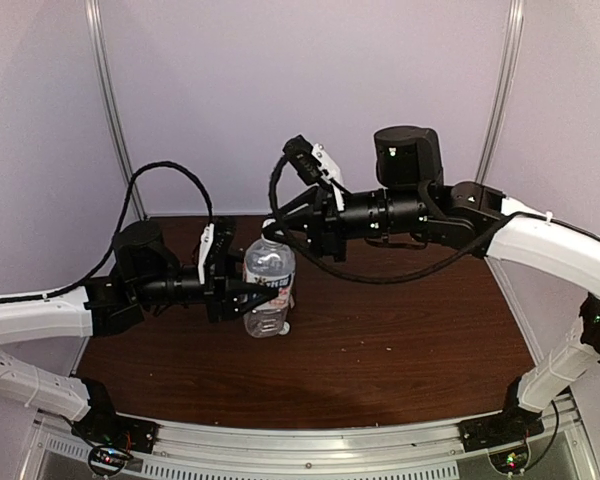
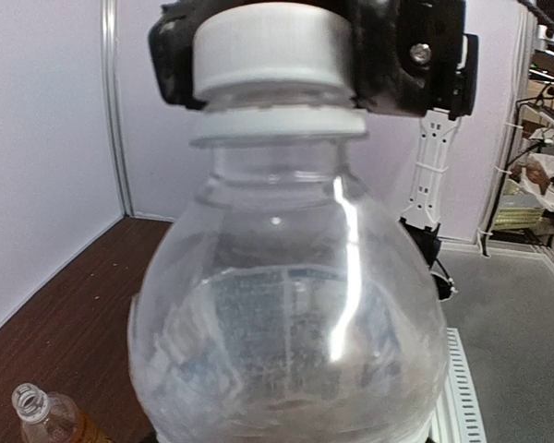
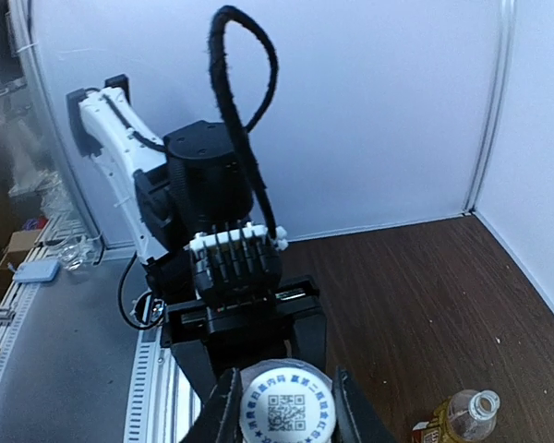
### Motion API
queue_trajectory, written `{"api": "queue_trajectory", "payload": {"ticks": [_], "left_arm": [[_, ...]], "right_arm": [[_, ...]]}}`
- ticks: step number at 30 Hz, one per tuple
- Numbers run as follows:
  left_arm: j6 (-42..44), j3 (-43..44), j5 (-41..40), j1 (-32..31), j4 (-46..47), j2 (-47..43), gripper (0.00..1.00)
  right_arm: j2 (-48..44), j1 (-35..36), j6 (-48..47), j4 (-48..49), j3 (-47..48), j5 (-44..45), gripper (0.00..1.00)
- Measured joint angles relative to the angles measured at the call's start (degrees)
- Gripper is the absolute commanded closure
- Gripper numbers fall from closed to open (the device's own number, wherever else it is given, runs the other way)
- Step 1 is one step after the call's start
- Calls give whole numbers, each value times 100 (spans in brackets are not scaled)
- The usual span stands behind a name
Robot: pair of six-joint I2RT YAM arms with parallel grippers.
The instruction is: Unscrew the bottle caps
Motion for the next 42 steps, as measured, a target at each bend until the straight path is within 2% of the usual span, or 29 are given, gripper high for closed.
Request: {"api": "queue_trajectory", "payload": {"ticks": [5, 9, 14, 16, 18, 23, 31, 36, 42], "left_arm": [[-94, -37, 1038, 9, 214, -7, 65], [-203, -48, 1294, 7, 210, 13, 65], [-238, -59, 1366, 7, 238, 24, 65], [-219, -59, 1309, 4, 236, 24, 65], [-170, -59, 1198, -9, 236, 24, 65], [-92, -57, 844, -35, 227, 33, 65], [-63, 35, 293, -35, 219, 284, 65], [-74, 50, 44, -35, 223, 354, 65], [-105, 50, -192, -35, 203, 356, 65]], "right_arm": [[28, -240, -807, -328, 192, -1598, 76], [151, -422, -962, -348, 243, -2319, 58], [146, -553, -898, -337, 225, -2391, 36], [101, -584, -802, -302, 164, -2286, 23], [22, -610, -645, -273, 94, -2120, 18], [-256, -592, -92, -114, -42, -1528, 14], [-339, -286, 905, 70, 37, 127, 12], [-20, -68, 1204, -55, 295, 1005, 21], [170, -7, 1360, -271, 310, 1309, 31]]}}
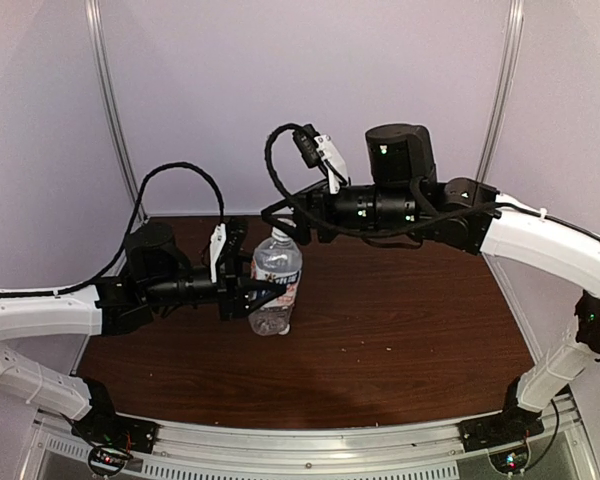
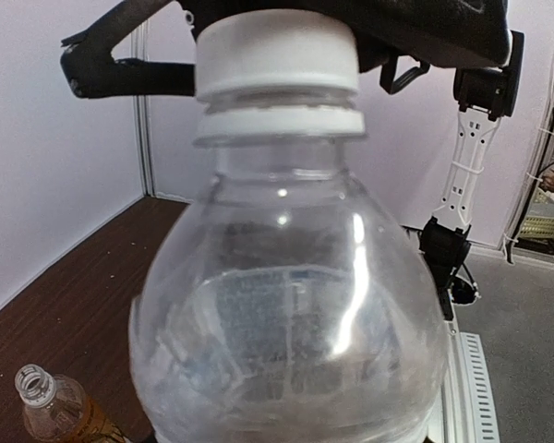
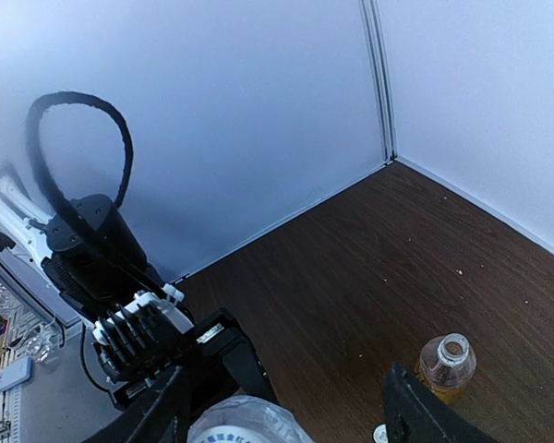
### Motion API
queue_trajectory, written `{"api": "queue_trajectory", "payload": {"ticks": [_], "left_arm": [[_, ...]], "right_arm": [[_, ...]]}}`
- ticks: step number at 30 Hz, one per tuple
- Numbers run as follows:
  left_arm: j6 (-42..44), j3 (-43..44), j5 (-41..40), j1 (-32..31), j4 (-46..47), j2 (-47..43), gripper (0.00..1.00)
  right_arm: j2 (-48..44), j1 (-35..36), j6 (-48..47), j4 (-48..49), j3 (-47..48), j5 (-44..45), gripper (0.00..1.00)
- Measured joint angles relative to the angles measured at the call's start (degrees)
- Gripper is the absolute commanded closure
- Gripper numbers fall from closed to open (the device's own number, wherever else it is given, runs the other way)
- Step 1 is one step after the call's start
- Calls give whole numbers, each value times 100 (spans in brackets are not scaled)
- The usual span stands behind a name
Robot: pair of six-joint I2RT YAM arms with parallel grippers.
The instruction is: Unscrew the bottle caps
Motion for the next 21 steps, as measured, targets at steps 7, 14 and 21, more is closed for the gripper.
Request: {"api": "queue_trajectory", "payload": {"ticks": [7, 14, 21], "left_arm": [[7, 0, -157, 0, -17, 0, 65], [63, 2, -282, 0, -17, 2, 65], [68, 2, -396, 0, -28, 15, 65]], "right_arm": [[2, 24, 20, -35, 0, 26, 34], [0, 39, 24, -26, -63, 22, 42], [-9, 55, 39, 74, -225, -13, 62]]}}
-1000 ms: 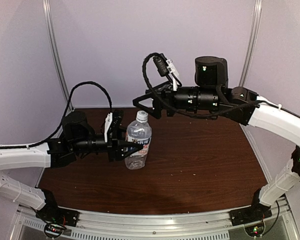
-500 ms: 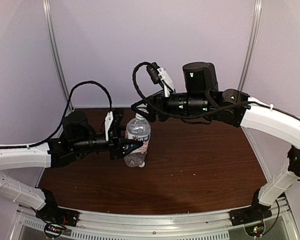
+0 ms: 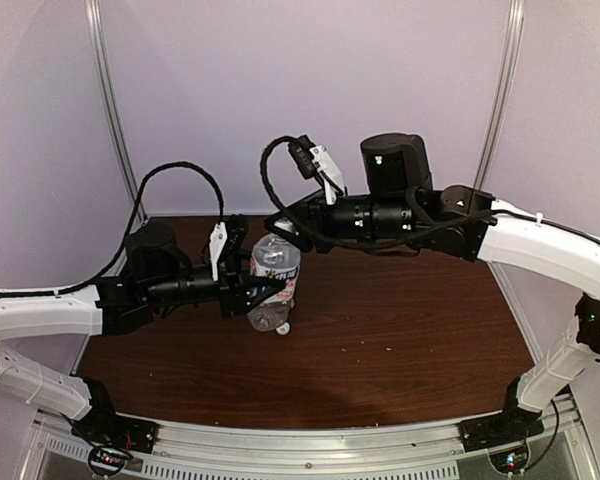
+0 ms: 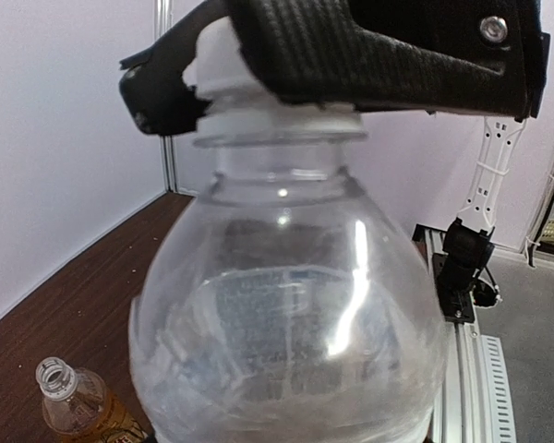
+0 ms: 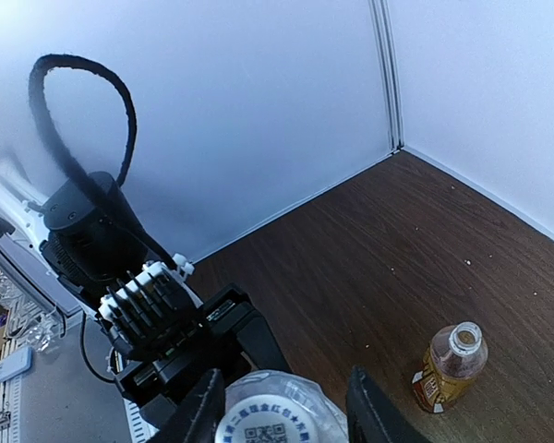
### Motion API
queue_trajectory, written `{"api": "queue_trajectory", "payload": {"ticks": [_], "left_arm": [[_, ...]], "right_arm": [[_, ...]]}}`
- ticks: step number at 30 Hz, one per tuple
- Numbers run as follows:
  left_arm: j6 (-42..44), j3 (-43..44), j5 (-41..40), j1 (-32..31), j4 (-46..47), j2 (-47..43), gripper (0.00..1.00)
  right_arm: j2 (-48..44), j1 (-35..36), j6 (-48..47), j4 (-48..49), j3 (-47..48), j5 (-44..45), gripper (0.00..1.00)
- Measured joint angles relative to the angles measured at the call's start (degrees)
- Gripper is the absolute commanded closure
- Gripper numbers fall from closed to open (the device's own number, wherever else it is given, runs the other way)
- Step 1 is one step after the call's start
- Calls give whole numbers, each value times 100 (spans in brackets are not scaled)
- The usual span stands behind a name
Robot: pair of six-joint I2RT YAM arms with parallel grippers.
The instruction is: Unscrew the bottle caps
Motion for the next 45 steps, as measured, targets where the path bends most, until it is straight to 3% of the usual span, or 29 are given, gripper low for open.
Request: {"api": "queue_trajectory", "payload": {"ticks": [9, 15, 21, 29, 32, 38, 45], "left_arm": [[-2, -2, -81, -26, -61, -2, 65], [61, -2, -50, -35, -92, -61, 65], [146, -44, 754, -20, -22, -201, 65], [-11, -142, 1742, -2, 236, -291, 66], [-31, -151, 1814, 2, 214, -291, 66], [15, -155, 1679, 0, 175, -291, 66], [46, -153, 822, 2, 149, -286, 66]], "right_arm": [[-142, 39, -116, 232, -289, -70, 91], [-199, 20, -553, 411, -398, -382, 89], [-264, -59, -1561, 448, -398, -1661, 86], [79, -302, -2535, -87, 208, -3512, 69], [133, -358, -2605, -127, 243, -3759, 54], [92, -389, -2465, -83, 192, -3458, 26], [-245, -391, -1818, 83, -66, -2739, 16]]}}
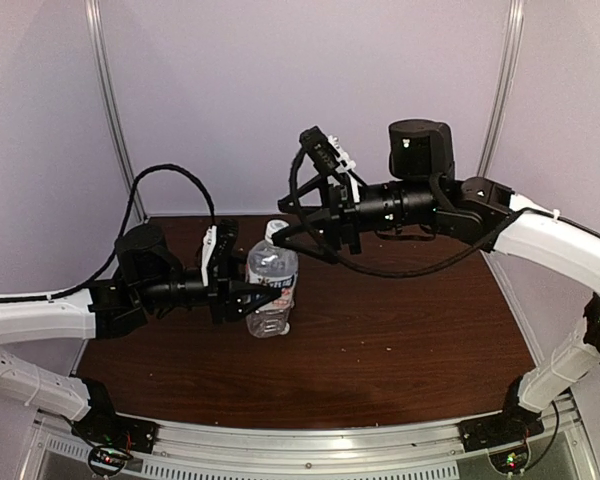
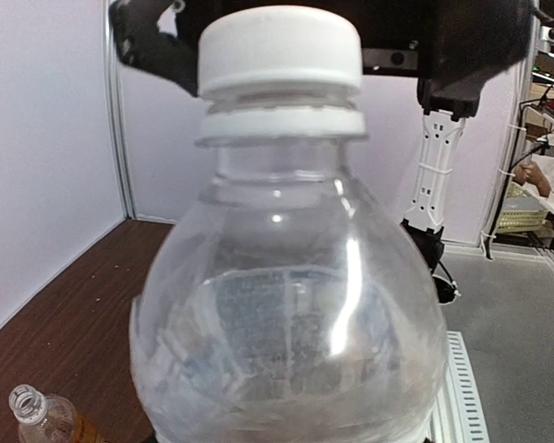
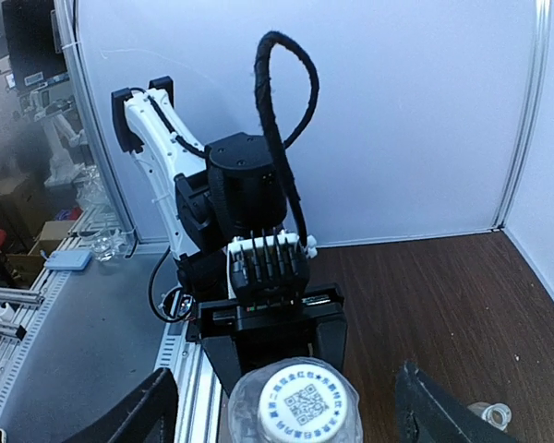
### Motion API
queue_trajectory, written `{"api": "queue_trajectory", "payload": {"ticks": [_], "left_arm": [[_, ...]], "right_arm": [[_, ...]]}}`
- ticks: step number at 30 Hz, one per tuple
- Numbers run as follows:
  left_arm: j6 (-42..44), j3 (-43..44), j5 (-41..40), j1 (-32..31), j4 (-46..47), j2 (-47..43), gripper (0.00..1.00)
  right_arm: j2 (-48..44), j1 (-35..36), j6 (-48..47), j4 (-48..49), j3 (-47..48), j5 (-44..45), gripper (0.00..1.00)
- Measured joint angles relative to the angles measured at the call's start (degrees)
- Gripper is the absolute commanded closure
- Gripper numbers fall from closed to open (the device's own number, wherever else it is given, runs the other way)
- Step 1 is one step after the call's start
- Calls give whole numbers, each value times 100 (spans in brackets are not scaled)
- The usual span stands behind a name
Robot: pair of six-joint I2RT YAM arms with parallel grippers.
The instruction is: Unscrew the bottle caps
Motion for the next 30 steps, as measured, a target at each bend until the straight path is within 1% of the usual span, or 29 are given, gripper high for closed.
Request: {"api": "queue_trajectory", "payload": {"ticks": [3, 7, 11, 15, 18, 24, 30], "left_arm": [[0, 0, -337, 0, 0, 31, 65], [-2, 15, -684, 0, -11, 107, 65], [-13, 35, -927, 0, -22, 170, 65], [-74, 66, -1152, 0, -17, 197, 65], [-122, 98, -1285, 0, -13, 234, 65], [-179, 109, -1443, 0, 17, 282, 65], [-205, 109, -1504, 0, 20, 319, 65]], "right_arm": [[-212, 13, 472, 181, -79, 466, 14], [-334, 81, 1082, 376, -83, 1320, 13], [-286, 166, 1530, 398, -66, 2131, 10], [-61, 245, 1764, 334, 57, 2671, 11], [98, 310, 1851, 247, 72, 2844, 17], [308, 389, 1867, 107, 144, 2953, 40], [328, 396, 1858, 107, 153, 2957, 57]]}}
